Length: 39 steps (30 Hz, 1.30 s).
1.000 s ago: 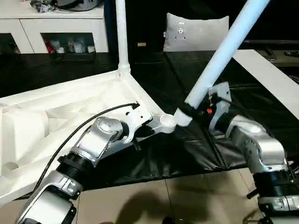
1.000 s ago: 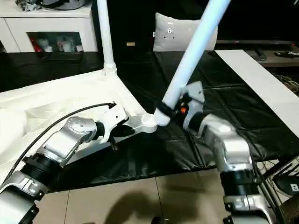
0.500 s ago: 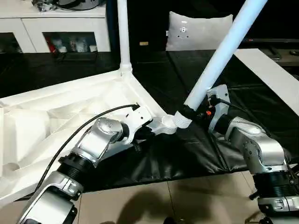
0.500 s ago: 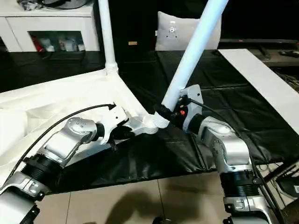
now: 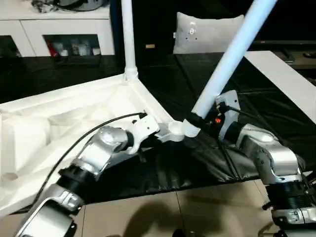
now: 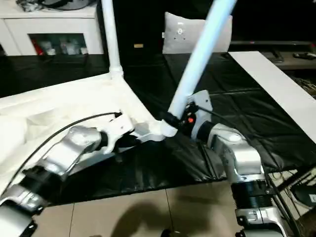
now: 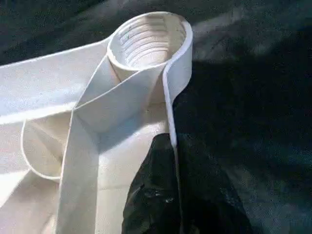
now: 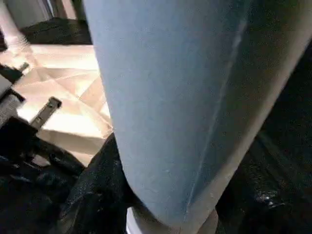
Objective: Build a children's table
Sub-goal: Insert table leg to table base
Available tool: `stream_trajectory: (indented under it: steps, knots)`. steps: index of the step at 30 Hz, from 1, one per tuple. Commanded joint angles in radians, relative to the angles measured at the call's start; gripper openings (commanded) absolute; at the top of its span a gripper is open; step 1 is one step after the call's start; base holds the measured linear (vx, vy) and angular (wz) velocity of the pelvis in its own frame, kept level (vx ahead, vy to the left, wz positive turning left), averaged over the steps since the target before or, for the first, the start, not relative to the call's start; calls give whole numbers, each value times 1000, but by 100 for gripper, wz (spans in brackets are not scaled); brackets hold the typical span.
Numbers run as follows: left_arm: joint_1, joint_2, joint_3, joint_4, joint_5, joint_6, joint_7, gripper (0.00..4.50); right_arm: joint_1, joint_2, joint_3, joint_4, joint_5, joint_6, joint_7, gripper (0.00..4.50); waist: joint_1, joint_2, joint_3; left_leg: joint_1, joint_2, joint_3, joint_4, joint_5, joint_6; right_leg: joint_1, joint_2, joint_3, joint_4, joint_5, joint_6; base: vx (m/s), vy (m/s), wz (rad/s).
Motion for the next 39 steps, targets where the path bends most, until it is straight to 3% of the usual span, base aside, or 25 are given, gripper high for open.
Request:
stream_trajectory:
  steps: [1,2,3,5,7,9,13,19,20,26,27,28,32,39]
  knots:
    - [23,11,-14,-42,-31,-85,-91,0,7,-6,14,-20,-7,-15,19,191,-6,1,-64,6,5,14,-76,-316,36,60,-68,36,-93,-580,62,0,0,0]
    - [31,18,-18,-56,-42,-101,-122,0,7,-5,11,-21,3,-1,23,191,-5,2,-64,6,5,13,-76,-315,37,61,-69,37,-92,-578,59,0,0,0]
    - [39,26,-23,-70,-54,-107,-153,0,7,-3,5,-24,20,17,29,191,-2,10,-65,7,7,13,-78,-309,38,61,-72,42,-88,-567,47,0,0,0]
    - [46,40,-32,-85,-67,-100,-193,0,6,-3,0,-29,43,42,47,191,2,6,-65,8,7,15,-81,-296,40,58,-70,49,-83,-547,30,0,0,0]
    - [48,47,-37,-81,-64,-104,-208,0,4,-6,5,-27,49,54,63,191,11,13,-67,9,9,17,-84,-264,41,57,-70,58,-73,-506,1,0,0,0]
    - [47,50,-37,-72,-57,-108,-210,0,2,-16,21,-21,42,60,82,191,15,11,-69,2,14,16,-87,-243,38,60,-68,65,-62,-468,-14,0,0,0]
    - [44,46,-15,-59,-56,-104,-208,0,-6,-34,45,-14,41,86,121,191,25,-2,-72,-5,7,24,-86,-178,43,62,-69,79,-53,-455,-23,0,0,0]
    - [58,43,10,-57,-70,-116,-219,0,-31,-47,65,15,32,89,155,190,30,2,-69,-4,2,27,-82,-179,40,59,-66,75,-60,-510,3,0,0,0]
    - [61,46,10,-59,-71,-120,-222,0,-35,-48,68,21,32,91,163,190,31,7,-69,-4,1,26,-81,-182,39,59,-65,74,-60,-511,3,0,0,0]
    - [73,53,6,-73,-70,-127,-243,0,-61,-57,76,71,29,88,201,190,28,4,-70,-3,3,25,-82,-194,39,59,-64,73,-60,-509,-2,0,0,0]
    - [76,54,5,-79,-67,-129,-251,0,-76,-60,83,96,24,85,216,190,27,-8,-71,-7,3,26,-81,-187,43,60,-65,73,-60,-509,0,0,0,0]
    - [77,54,5,-81,-66,-129,-252,0,-84,-62,90,107,20,85,225,190,29,-3,-70,-5,2,25,-81,-184,44,60,-65,73,-58,-513,-1,0,0,0]
    - [76,55,3,-80,-59,-129,-248,0,-102,-74,126,122,1,91,266,190,28,-5,-70,-4,4,27,-81,-176,46,57,-65,74,-57,-515,-2,0,0,0]
    - [77,55,2,-80,-52,-138,-253,0,-126,-53,137,192,-29,46,262,190,25,-2,-68,-5,1,28,-80,-188,42,57,-65,71,-63,-538,8,0,0,0]
